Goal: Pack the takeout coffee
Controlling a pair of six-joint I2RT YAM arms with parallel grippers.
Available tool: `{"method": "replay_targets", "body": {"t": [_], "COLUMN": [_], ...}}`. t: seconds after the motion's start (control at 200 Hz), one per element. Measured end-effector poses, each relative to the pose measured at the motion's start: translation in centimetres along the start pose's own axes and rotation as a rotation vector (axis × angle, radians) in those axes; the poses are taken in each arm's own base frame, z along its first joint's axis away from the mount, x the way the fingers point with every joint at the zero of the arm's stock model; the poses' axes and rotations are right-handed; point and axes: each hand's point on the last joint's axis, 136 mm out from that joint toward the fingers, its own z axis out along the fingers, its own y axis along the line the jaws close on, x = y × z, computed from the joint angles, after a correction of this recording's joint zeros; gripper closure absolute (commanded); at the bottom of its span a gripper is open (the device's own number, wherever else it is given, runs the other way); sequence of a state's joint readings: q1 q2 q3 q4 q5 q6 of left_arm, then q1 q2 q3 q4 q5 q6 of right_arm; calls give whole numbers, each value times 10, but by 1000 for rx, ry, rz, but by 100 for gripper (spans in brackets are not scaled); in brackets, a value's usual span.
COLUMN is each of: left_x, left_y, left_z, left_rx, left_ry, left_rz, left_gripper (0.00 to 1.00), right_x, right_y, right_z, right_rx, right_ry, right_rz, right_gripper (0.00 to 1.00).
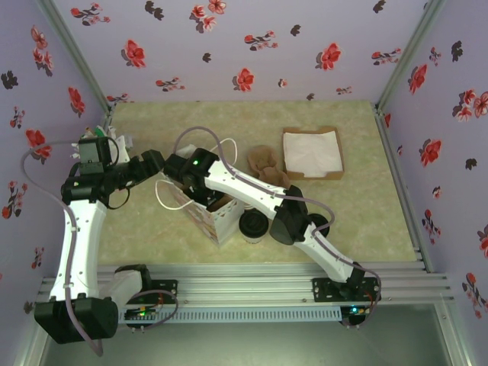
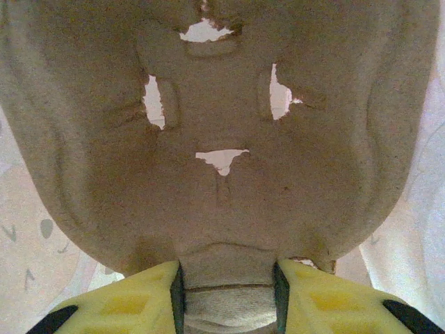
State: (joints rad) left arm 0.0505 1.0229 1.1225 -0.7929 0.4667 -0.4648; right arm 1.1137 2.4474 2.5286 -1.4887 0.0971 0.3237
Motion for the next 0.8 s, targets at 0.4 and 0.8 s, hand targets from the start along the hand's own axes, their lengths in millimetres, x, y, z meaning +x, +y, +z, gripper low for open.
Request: {"method": "replay_targets", "body": {"t": [0.4, 0.8], "left_x": [0, -2], "left_y": [1, -1], "left_z": [0, -1], "left_rx": [-4, 1], "left_ry": [-2, -11], "left_rz": [0, -2], "left_gripper": [19, 19], "right_x": [3, 3], "right_y": [2, 3], "right_z": [9, 9], "right_rx": [-5, -12], "right_ry": [18, 21], "right_rz": [0, 16], "right_gripper": [57, 42]}}
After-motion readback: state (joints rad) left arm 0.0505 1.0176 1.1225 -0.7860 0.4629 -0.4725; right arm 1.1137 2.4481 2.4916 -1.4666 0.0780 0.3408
